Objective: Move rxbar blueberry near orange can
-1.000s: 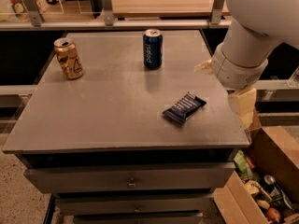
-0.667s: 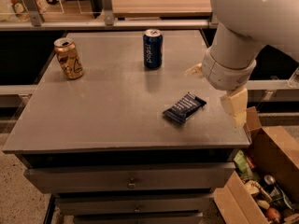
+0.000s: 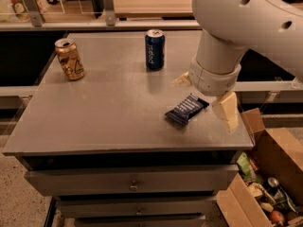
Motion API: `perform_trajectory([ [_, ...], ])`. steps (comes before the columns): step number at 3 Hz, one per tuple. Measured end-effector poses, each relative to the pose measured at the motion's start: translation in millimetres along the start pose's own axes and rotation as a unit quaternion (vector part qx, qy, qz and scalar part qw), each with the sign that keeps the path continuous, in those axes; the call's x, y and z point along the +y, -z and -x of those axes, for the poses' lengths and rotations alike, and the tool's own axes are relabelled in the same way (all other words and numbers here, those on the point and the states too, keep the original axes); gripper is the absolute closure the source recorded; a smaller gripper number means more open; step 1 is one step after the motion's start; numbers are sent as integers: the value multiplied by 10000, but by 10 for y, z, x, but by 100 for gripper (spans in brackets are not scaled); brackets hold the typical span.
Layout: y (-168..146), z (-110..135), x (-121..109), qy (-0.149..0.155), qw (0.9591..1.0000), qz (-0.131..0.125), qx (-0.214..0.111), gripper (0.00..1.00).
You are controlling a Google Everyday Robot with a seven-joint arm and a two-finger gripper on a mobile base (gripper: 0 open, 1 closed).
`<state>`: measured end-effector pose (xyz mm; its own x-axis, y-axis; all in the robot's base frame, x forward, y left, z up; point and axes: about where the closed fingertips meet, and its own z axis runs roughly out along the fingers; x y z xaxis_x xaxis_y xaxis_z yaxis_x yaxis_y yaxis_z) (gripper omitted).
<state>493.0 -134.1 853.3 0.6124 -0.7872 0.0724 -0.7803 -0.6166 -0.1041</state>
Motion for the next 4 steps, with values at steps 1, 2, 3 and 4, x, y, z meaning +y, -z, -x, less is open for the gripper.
perform_trajectory([
  [1,-92,62,-90,196,9997,112,-118,0],
  [2,-92,62,-90,196,9997,112,-117,0],
  [3,-128,54,-181,332,9994,65,-98,0],
  [4,-211,22,-299,474,9988,139,-68,0],
])
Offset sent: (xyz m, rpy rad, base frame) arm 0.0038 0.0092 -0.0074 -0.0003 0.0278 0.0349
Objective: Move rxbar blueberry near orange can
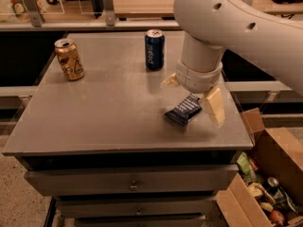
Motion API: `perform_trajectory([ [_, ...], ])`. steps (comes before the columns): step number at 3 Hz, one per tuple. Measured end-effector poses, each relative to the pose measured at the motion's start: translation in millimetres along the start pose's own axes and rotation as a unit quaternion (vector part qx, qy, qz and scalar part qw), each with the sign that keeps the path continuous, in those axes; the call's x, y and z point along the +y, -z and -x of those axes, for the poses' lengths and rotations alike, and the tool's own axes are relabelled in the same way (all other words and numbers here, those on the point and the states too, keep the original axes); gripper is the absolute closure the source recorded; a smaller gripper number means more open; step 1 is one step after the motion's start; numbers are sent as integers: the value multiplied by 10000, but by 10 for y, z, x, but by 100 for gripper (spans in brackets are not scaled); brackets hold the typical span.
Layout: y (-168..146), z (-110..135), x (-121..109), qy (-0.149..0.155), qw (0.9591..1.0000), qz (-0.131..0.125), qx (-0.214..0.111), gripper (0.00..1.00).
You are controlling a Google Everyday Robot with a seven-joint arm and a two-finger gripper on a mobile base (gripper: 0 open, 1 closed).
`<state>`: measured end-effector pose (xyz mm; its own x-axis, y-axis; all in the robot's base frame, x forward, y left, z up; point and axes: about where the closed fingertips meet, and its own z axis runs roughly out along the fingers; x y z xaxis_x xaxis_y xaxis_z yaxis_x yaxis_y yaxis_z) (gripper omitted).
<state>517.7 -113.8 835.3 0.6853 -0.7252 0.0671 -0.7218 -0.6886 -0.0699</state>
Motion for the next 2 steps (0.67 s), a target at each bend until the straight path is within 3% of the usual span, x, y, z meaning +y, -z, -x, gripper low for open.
perform_trajectory([
  [1,-94,-45,-99,126,9998,136,28,0],
  [2,-172,-69,-168,216,9995,221,20,17],
])
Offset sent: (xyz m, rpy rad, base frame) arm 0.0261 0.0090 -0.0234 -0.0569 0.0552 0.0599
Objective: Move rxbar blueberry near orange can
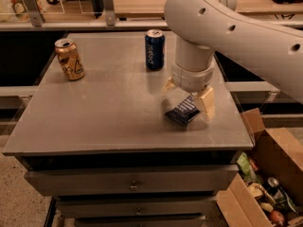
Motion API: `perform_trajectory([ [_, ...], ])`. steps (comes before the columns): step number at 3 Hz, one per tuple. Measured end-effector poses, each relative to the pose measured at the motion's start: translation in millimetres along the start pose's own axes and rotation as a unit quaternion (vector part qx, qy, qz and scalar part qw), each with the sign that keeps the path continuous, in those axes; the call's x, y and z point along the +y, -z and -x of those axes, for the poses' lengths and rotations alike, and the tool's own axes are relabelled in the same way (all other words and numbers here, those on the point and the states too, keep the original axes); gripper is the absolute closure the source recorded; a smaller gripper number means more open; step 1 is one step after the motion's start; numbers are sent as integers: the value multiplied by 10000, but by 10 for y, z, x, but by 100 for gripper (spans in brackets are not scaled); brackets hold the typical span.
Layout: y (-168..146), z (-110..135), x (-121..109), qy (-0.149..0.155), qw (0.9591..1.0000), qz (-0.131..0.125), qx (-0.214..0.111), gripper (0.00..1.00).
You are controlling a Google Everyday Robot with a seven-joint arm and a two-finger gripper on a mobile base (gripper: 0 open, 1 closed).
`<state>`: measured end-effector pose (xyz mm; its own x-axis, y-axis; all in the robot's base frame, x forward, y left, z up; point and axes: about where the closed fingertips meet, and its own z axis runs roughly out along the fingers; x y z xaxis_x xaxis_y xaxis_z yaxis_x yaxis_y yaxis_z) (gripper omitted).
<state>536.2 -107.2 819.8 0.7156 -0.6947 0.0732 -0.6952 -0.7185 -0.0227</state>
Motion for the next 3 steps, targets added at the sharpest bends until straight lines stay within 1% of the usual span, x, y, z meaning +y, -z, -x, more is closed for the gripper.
perform_trajectory([
  [1,-50,-9,-39,71,10000,66,8,41],
  [3,27,-17,-47,87,9999,87,9,87],
])
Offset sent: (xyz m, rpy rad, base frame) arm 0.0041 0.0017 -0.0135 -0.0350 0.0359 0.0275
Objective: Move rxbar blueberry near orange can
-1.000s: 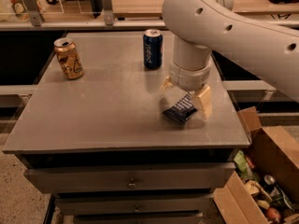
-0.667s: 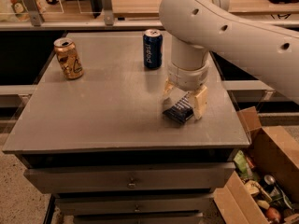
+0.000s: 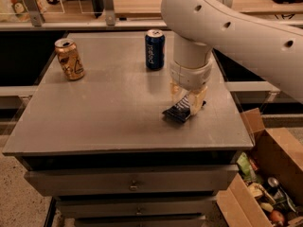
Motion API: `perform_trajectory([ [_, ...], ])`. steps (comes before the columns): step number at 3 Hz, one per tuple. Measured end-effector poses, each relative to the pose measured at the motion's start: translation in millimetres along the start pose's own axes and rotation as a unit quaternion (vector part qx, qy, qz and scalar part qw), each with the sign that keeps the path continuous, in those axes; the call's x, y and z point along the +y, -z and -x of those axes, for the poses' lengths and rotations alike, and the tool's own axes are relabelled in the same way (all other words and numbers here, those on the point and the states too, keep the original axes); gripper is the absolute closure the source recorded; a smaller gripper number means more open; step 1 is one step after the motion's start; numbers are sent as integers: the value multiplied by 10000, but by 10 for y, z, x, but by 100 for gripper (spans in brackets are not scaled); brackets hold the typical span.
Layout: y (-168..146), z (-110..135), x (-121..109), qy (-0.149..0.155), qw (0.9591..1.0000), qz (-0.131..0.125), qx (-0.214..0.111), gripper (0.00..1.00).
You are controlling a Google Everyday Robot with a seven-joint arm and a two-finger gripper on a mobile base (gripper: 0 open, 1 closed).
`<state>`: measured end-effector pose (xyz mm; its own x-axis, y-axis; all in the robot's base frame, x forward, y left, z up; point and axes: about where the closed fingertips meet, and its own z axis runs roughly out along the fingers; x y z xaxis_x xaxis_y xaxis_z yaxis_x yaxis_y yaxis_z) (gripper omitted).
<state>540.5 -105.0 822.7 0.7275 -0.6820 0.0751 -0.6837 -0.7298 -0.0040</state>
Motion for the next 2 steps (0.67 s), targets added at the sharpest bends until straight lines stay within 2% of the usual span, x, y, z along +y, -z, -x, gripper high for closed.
perform_trajectory([
  [1,-29,6,-29,40,10000,-50,68,100],
  [2,-11,5,-30,41,10000,-52,70,100],
])
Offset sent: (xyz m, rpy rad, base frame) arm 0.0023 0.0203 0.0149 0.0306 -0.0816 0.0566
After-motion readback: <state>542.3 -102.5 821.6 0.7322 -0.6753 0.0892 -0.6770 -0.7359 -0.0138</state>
